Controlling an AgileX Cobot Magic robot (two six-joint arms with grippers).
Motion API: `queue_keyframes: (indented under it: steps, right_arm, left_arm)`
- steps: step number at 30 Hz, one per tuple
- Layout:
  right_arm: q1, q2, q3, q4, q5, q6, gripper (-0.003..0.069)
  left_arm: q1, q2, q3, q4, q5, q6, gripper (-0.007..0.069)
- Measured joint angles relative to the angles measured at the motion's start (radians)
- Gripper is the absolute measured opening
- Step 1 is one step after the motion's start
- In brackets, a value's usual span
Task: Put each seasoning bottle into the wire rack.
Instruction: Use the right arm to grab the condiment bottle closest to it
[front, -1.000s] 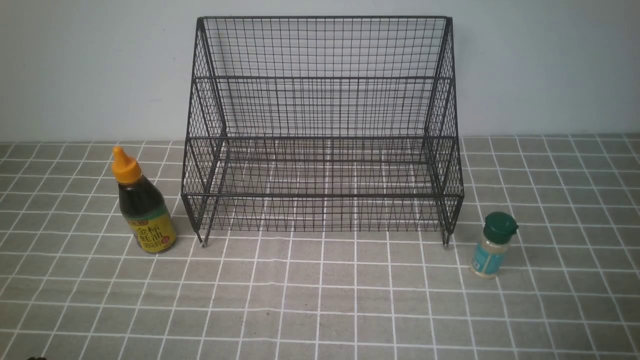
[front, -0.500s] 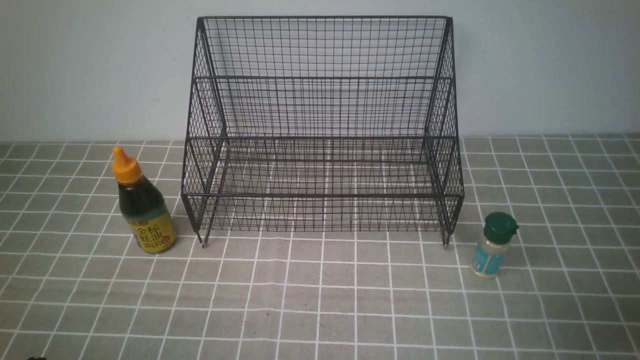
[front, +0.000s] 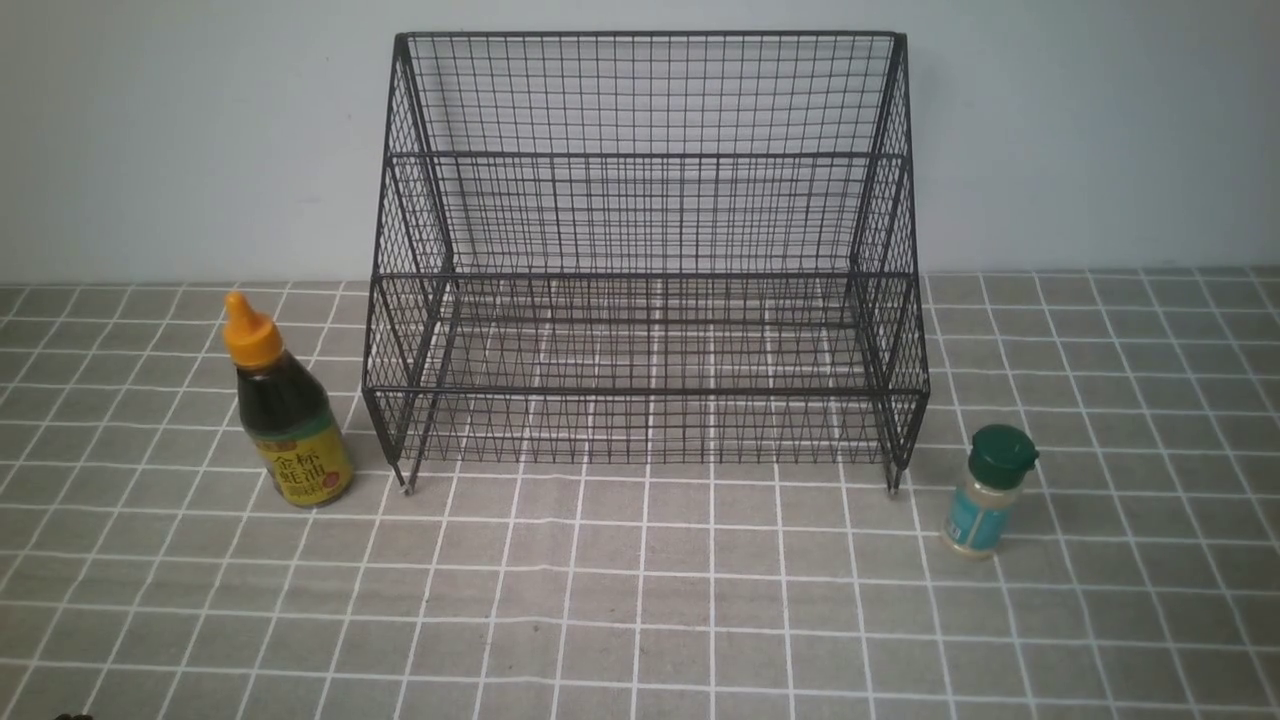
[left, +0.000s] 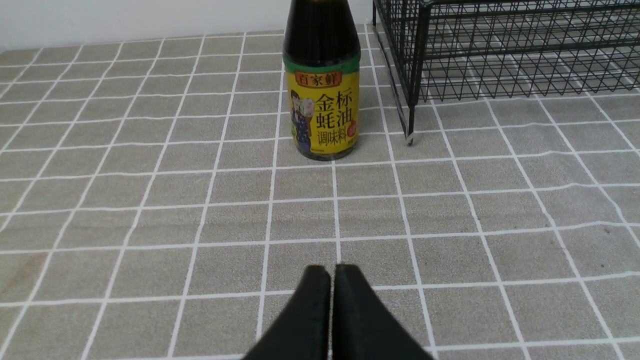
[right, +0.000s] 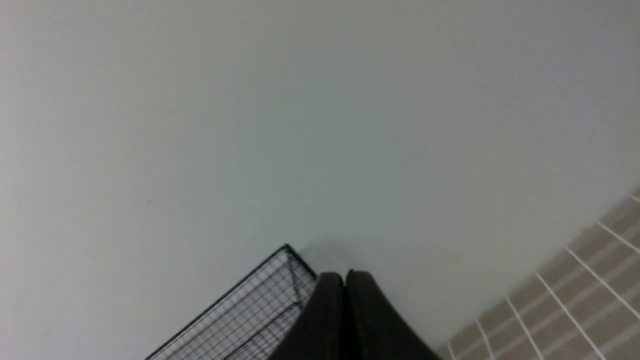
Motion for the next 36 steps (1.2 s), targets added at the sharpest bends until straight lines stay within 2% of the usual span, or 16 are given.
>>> queue_keyframes:
  steps: [3, 4, 8, 10, 13, 14, 17, 20, 24, 27, 32, 36]
  right_arm:
    - [0.000, 0.115, -0.165, -0.073, 0.176, -0.074, -0.0012]
    - [0.000, 0.240, -0.293, -0.120, 0.305, -0.101, -0.0012]
    - [0.000, 0.506, -0.492, -0.209, 0.563, -0.123, -0.0012]
    - [0.000, 0.727, -0.653, -0.301, 0.777, -0.125, -0.0012]
    - [0.000, 0.871, -0.761, -0.365, 0.898, -0.113, -0.0012]
    - [0.000, 0.993, -0.829, -0.402, 0.971, -0.109, -0.0012]
    - [0.034, 1.195, -0.956, -0.502, 1.033, -0.089, -0.0011]
    - [0.115, 1.341, -1.035, -0.611, 1.050, -0.034, -0.0010]
    - [0.279, 1.569, -1.152, -0.851, 1.098, 0.137, 0.0003]
    - [0.332, 1.649, -1.195, -0.951, 1.130, 0.201, 0.0011]
    - [0.357, 1.689, -1.231, -0.992, 1.127, 0.246, 0.0032]
    - [0.359, 1.699, -1.236, -0.980, 1.079, 0.246, 0.0121]
  left_arm:
    - [0.000, 0.000, 0.000, 0.000, 0.000, 0.000, -0.0010]
    - [0.000, 0.000, 0.000, 0.000, 0.000, 0.000, -0.0010]
    - [0.000, 0.000, 0.000, 0.000, 0.000, 0.000, -0.0010]
    - [0.000, 0.000, 0.000, 0.000, 0.000, 0.000, -0.0010]
    - [0.000, 0.000, 0.000, 0.000, 0.000, 0.000, -0.0010]
    - [0.000, 0.000, 0.000, 0.000, 0.000, 0.000, -0.0010]
    - [0.000, 0.000, 0.000, 0.000, 0.000, 0.000, -0.0010]
    - [0.000, 0.000, 0.000, 0.000, 0.000, 0.000, -0.0010]
    - [0.000, 0.000, 0.000, 0.000, 0.000, 0.000, -0.0010]
    - [0.000, 0.000, 0.000, 0.000, 0.000, 0.000, -0.0010]
    - [0.000, 0.000, 0.000, 0.000, 0.000, 0.000, -0.0010]
    - [0.000, 0.000, 0.000, 0.000, 0.000, 0.000, -0.0010]
